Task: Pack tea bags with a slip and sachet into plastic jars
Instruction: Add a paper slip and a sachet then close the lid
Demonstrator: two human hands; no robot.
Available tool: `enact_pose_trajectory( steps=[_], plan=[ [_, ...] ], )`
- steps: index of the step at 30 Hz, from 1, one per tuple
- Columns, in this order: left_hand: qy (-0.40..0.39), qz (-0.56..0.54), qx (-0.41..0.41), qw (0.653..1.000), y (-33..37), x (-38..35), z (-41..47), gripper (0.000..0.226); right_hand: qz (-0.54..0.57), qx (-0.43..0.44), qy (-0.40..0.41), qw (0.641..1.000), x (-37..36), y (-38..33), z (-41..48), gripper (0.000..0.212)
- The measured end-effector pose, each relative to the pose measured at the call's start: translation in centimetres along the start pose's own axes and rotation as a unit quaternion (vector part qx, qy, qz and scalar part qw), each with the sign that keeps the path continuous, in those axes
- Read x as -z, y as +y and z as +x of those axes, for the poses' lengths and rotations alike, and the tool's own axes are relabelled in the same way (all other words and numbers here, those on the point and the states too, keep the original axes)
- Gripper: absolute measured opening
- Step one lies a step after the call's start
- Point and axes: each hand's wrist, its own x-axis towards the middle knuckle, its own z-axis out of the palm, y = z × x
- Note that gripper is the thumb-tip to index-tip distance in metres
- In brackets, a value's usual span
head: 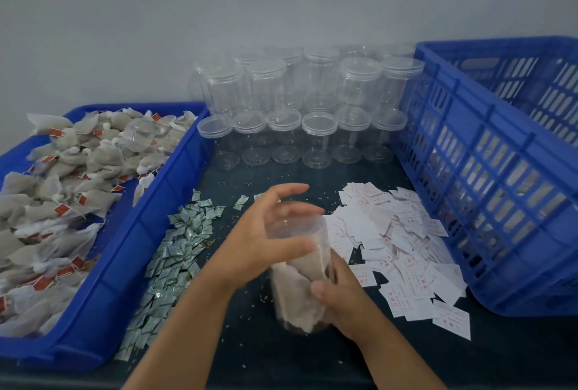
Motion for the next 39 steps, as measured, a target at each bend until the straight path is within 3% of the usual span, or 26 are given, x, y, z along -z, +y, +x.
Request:
enact_pose_trajectory(
  steps=[1, 3, 6, 9, 12, 17, 22, 24, 27, 29, 30, 32, 33, 37, 39],
  plan=[
    [-0.036, -0.047, 0.002, 0.998, -0.3, 0.6, 0.0, 0.093, 0.041, -0.028, -0.027, 0.998, 0.1, -0.2, -0.1, 0.087],
    [-0.019, -0.093, 0.008, 0.995, -0.7, 1.0, 0.0, 0.109, 0.019, -0.026, -0.007, 0.999, 0.2, 0.0, 0.0, 0.082],
    [0.093, -0.083, 0.010, 0.992, -1.7, 0.9, -0.4, 0.086, -0.100, 0.045, 0.099, 0.989, -0.1, -0.3, 0.6, 0.068],
    [0.095, 0.038, 0.006, 0.995, -1.9, -0.3, -1.1, 0.084, -0.166, 0.099, 0.125, 0.973, -0.5, -0.2, 1.0, 0.074],
    [0.174, 0.091, -0.003, 0.981, -1.3, -1.9, -0.8, 0.082, -0.132, 0.102, 0.090, 0.982, -0.5, 0.1, 0.8, 0.070],
    [0.155, 0.021, -0.015, 0.988, -1.7, -1.7, -0.7, 0.068, -0.075, 0.037, 0.050, 0.995, 0.3, -0.5, 0.9, 0.066],
    [0.149, -0.040, -0.045, 0.987, -2.8, -1.4, -1.2, 0.067, -0.112, 0.039, 0.022, 0.993, 0.5, -0.1, 1.2, 0.066],
    [0.178, -0.069, -0.057, 0.980, -3.4, -1.6, -1.6, 0.067, -0.226, 0.100, 0.052, 0.968, -0.4, 0.3, 0.9, 0.070],
    [0.243, -0.036, -0.068, 0.967, -3.5, -1.9, -2.0, 0.051, -0.445, 0.195, 0.154, 0.860, -1.9, 0.9, 0.8, 0.088],
    [0.272, -0.004, -0.067, 0.960, -3.3, -1.8, -1.9, 0.038, -0.491, 0.233, 0.171, 0.822, -2.2, 0.9, 0.9, 0.101],
    [0.285, 0.012, -0.066, 0.956, -3.3, -1.7, -1.9, 0.037, -0.477, 0.224, 0.147, 0.837, -2.4, 0.5, 0.8, 0.105],
    [0.299, 0.035, -0.073, 0.951, -3.4, -1.3, -1.8, 0.037, -0.404, 0.151, 0.076, 0.899, -2.6, -0.8, 1.1, 0.114],
    [0.301, 0.044, -0.082, 0.949, -3.5, -1.2, -1.8, 0.037, -0.397, 0.109, 0.052, 0.910, -2.7, -2.0, 1.4, 0.116],
    [0.285, 0.030, -0.078, 0.955, -3.2, -1.0, -1.7, 0.039, -0.567, 0.016, 0.001, 0.824, -2.7, -6.7, 3.6, 0.117],
    [0.275, 0.015, -0.062, 0.959, -2.6, -0.8, -1.6, 0.040, -0.576, 0.006, -0.004, 0.818, -2.9, -8.6, 3.8, 0.107]
  ],
)
